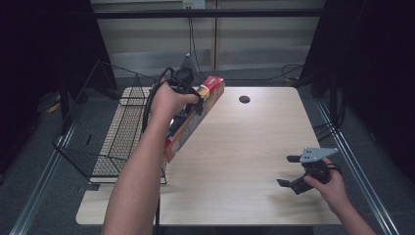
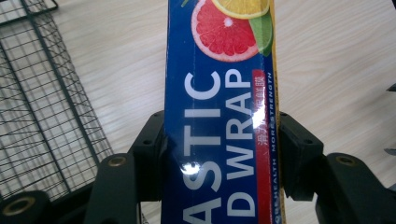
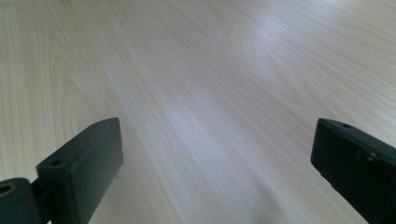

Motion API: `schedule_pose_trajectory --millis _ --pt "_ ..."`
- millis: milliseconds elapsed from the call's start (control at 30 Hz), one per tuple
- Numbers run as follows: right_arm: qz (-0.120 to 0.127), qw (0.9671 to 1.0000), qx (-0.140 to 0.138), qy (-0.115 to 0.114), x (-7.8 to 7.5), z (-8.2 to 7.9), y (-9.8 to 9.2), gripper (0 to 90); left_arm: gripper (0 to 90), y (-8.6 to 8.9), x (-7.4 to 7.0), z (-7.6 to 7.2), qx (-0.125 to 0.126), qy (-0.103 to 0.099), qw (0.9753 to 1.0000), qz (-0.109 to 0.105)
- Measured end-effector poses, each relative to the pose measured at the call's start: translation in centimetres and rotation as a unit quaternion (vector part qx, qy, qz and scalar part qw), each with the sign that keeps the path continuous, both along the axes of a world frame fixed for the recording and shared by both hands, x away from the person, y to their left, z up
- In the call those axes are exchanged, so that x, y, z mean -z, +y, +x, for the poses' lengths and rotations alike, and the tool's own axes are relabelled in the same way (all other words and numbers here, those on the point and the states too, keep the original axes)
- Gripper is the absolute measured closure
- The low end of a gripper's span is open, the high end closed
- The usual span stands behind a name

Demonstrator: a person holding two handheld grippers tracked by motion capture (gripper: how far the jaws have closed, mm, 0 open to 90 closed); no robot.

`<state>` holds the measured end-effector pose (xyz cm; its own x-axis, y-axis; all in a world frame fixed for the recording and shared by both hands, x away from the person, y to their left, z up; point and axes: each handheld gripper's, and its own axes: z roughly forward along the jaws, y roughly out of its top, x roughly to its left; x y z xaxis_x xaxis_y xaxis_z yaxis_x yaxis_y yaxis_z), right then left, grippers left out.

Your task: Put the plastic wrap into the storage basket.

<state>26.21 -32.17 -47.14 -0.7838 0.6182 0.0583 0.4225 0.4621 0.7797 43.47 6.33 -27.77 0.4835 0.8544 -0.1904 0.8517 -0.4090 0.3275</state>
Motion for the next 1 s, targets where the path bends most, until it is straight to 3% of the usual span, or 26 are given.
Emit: schedule_pose_trajectory --millis 400,1000 --pt "0.0 1.0 -0.001 0.0 0.0 0.0 0.0 2.3 44.8 1.9 -1.2 0.0 -0.032 -0.006 0.9995 0.003" --pt "-0.003 1.0 -0.001 -0.002 0.0 0.0 0.0 2.3 44.7 4.1 -2.8 -0.1 -0.054 -0.01 0.9984 0.008"
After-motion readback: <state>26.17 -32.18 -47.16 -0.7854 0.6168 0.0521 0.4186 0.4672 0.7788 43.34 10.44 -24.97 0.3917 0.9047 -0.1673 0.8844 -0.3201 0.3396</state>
